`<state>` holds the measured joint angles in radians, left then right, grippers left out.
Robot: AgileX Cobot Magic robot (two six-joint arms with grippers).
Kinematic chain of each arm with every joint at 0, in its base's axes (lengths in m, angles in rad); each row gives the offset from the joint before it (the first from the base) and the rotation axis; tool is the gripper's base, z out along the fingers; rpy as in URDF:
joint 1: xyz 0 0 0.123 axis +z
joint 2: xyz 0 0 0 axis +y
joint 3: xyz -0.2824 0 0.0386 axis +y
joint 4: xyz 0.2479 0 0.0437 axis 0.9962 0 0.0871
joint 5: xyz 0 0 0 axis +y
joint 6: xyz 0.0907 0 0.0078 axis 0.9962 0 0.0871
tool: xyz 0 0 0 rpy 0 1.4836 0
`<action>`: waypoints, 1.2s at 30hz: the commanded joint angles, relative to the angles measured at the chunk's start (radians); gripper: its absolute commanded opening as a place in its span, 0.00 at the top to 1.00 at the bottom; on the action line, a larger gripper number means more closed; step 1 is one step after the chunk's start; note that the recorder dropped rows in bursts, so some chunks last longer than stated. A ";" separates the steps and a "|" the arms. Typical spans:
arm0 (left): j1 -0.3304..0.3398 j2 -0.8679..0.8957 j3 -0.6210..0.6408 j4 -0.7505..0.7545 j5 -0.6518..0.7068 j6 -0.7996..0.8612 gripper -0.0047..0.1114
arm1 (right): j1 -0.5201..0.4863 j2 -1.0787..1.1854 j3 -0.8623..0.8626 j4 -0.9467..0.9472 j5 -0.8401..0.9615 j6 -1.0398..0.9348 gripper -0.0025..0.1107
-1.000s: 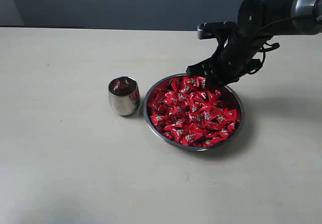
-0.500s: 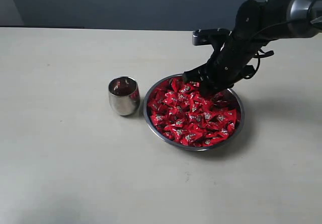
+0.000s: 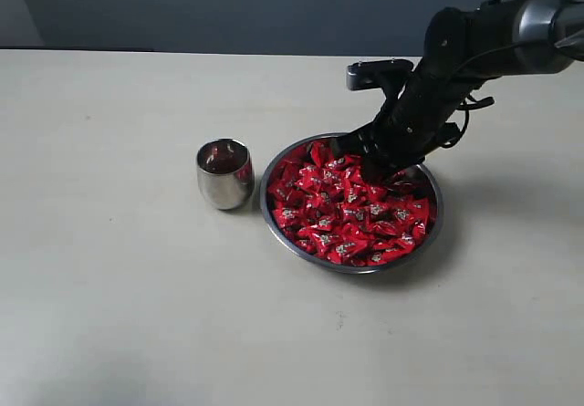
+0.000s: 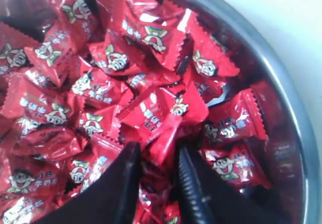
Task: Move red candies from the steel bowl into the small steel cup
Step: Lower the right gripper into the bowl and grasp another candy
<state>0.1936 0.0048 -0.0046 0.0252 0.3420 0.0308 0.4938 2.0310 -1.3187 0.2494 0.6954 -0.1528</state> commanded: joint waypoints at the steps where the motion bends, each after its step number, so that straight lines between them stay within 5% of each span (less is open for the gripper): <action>1: -0.007 -0.005 0.005 0.002 -0.008 -0.001 0.96 | -0.004 0.003 -0.006 0.007 -0.021 -0.007 0.74; 24: -0.007 -0.005 0.005 0.002 -0.008 -0.001 0.96 | -0.004 0.003 -0.052 -0.013 -0.056 -0.015 0.75; 32: -0.007 -0.005 0.005 0.002 -0.008 -0.001 0.96 | -0.004 0.028 -0.056 -0.042 -0.026 -0.015 0.97; 36: -0.007 -0.005 0.005 0.002 -0.008 -0.001 0.96 | -0.004 0.041 -0.056 -0.042 -0.014 -0.015 0.92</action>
<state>0.1936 0.0048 -0.0046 0.0252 0.3420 0.0308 0.4938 2.0668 -1.3698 0.2176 0.6692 -0.1616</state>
